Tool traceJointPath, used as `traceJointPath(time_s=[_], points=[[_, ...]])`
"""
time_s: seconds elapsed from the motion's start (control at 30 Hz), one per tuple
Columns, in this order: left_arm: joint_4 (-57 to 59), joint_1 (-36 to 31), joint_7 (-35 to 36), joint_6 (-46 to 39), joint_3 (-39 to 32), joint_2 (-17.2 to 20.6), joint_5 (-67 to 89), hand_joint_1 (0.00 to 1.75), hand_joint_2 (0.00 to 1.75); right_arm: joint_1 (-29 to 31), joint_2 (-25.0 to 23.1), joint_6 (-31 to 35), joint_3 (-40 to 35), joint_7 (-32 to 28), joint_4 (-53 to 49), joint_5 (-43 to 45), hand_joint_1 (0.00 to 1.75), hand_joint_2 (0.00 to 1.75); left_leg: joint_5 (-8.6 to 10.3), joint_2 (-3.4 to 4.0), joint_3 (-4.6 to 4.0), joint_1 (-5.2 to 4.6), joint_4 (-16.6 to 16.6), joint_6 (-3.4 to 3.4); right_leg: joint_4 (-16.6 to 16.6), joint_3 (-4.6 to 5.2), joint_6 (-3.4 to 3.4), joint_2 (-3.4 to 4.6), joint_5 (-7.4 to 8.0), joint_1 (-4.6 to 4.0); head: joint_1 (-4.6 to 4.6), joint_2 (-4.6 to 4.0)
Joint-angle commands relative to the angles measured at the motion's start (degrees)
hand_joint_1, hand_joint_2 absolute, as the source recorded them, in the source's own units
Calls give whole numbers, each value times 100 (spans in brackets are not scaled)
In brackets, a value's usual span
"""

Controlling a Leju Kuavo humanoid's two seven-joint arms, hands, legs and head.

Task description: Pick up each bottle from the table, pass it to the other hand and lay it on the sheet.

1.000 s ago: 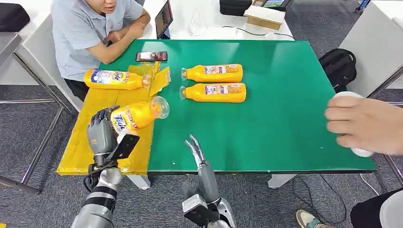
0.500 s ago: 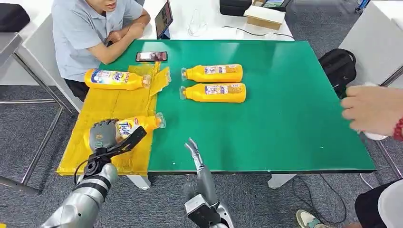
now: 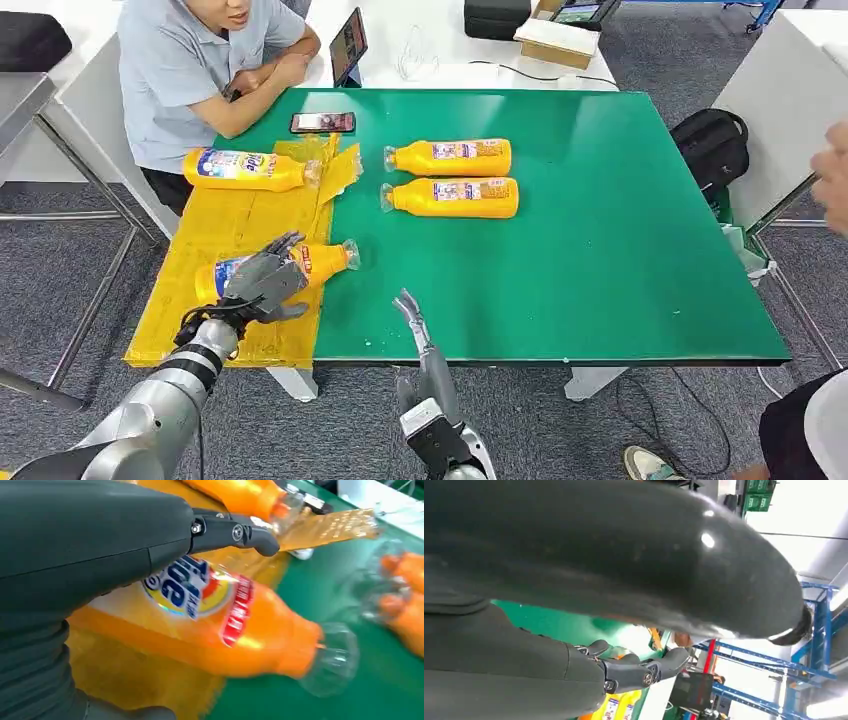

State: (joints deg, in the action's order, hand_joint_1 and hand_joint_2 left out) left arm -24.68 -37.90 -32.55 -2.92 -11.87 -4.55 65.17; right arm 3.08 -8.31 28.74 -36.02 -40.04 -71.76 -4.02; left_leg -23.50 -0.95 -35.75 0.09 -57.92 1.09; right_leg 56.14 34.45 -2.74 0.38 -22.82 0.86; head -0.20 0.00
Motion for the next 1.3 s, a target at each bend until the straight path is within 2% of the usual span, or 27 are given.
traceJointPath(time_s=[0.03,0.07,0.1,0.17,0.23,0.27,0.3,0.33,0.43,0.5,0.53,0.57,0.6,0.63,0.67,0.77,0.8,0.83,0.87,0.93,0.97,1.03,1.1,1.2,1.3], points=[[-1062,524,-713,403,-483,-393,-1916,0,175,38,13,280,80,4,124,-117,0,0,-3,10,10,2,5,-4,-4,-7,6,2,-1,-3,0,0],[-1685,751,-739,-274,-393,-581,-2347,0,175,23,10,347,98,4,135,-92,0,0,-6,13,15,3,7,-7,-5,-12,10,2,-3,-5,0,0],[-1685,751,-739,-274,-393,-581,-2347,0,175,23,10,347,98,4,135,-92,0,0,-2,3,8,4,4,-3,-4,-9,7,-8,-5,-6,0,0],[-2795,1157,-745,-1475,234,-751,-2804,0,175,29,56,499,2,4,92,-130,0,0,-4,4,7,4,2,-3,-2,-8,6,-8,-7,-7,-2,0],[-3620,1444,-745,-1790,678,-871,-3946,0,175,104,163,1030,-274,4,71,-529,0,0,-3,10,-7,4,-1,-2,0,8,3,-6,-5,-6,0,0],[-3862,1596,-745,-1469,701,-1015,-4913,0,175,92,163,1126,-229,4,27,-594,0,175,-12,10,-1,6,-4,-3,2,-3,7,-10,-14,-8,0,0],[-4127,1762,-390,-856,851,-1052,-5870,0,175,52,128,1126,-70,4,5,-709,0,175,-10,15,-8,5,-5,-3,2,8,5,-3,-10,-7,-2,0],[-4292,1906,57,-187,893,-1192,-6590,0,175,-72,-7,1126,449,4,-94,-1078,0,175,-5,8,-16,3,0,-2,-2,16,1,-7,-5,-4,0,0],[-4802,2435,245,-74,1414,-1097,-7660,0,175,-157,-3,1126,1049,4,-254,-1237,0,175,-8,-1,-20,0,0,-3,-2,19,-1,-7,-10,0,0,0],[-5037,2817,522,66,1665,-1016,-8484,0,175,26,104,1080,1458,4,350,-1191,0,175,-14,5,-17,-2,0,1,-5,13,1,-1,-12,1,2,0],[-5046,2886,489,63,1700,-996,-8517,0,175,39,181,1013,1500,4,316,-1139,0,175,-12,17,-18,-3,7,1,-11,18,-1,10,-6,3,0,0],[-5094,3003,549,105,1748,-955,-8755,0,175,156,238,940,1587,148,747,-1442,0,175,-21,24,-2,-4,9,0,-15,2,2,11,-11,2,0,0],[-5100,3152,839,180,1815,-903,-9070,0,175,254,335,1126,1779,424,1079,-2280,0,175,-19,17,-13,-4,9,3,-14,13,1,6,-8,3,-2,0],[-5088,3218,816,187,1866,-870,-9102,0,175,281,348,1094,1890,317,1205,-2267,0,175,-23,19,-3,-2,11,0,-19,3,3,6,-10,1,-2,0],[-5077,3301,673,1,2016,-781,-8759,0,175,335,382,1126,2105,419,1373,-2747,0,175,-18,14,-10,-4,13,2,-20,10,1,1,-6,3,0,0],[-5071,3423,382,-261,2191,-697,-8325,0,175,434,515,1126,2268,487,1506,-2950,0,175,-19,13,-14,-6,11,2,-17,13,0,3,-8,5,-2,0],[-5221,3461,-116,-879,2204,-718,-7732,0,175,531,535,1126,2496,870,1594,-3888,0,175,-26,19,0,-2,11,-1,-18,0,6,5,-13,1,0,0],[-5346,3472,-179,-1150,2230,-696,-7496,0,175,646,546,1126,2626,1124,1712,-4536,0,175,-17,8,-27,-4,5,2,-10,25,0,-1,-7,4,-4,0],[-5463,3460,-240,-1532,2221,-691,-7199,0,175,833,585,1126,2647,1381,2004,-4912,0,175,-22,9,-15,-5,6,0,-10,12,4,-2,-13,4,-2,0],[-5694,3416,-258,-1804,2245,-657,-7014,0,175,1302,652,1101,2483,1490,2580,-4816,0,175,-21,27,-27,-1,1,1,-8,27,2,17,-4,0,-2,0],[-5800,3387,-258,-1813,2290,-636,-6996,0,175,1545,691,1126,2436,1739,2830,-5195,0,175,-21,34,-29,-1,0,0,-7,32,1,23,-1,0,-4,0],[-5882,3316,-271,-1962,2384,-640,-6871,0,175,1985,703,1126,2390,1815,3362,-5195,0,175,-17,25,-34,1,-2,0,-5,34,1,12,0,-3,-4,0],[-5884,3226,-441,-2622,2402,-687,-6581,0,175,2356,684,1089,2358,1782,3818,-5018,0,175,-11,20,-30,-2,-1,3,-4,29,2,8,-1,0,-2,0],[-5871,3153,-441,-2892,2359,-746,-6641,0,175,2576,675,1046,2340,1887,4078,-4984,0,175,-17,40,-17,-2,-3,4,-1,19,6,22,-4,-1,-2,0],[-5791,3074,-291,-2907,2444,-678,-6680,0,175,2768,666,958,2295,2114,4443,-5083,0,175,-11,18,-24,1,-3,4,-3,21,4,1,-5,-3,-2,0]])
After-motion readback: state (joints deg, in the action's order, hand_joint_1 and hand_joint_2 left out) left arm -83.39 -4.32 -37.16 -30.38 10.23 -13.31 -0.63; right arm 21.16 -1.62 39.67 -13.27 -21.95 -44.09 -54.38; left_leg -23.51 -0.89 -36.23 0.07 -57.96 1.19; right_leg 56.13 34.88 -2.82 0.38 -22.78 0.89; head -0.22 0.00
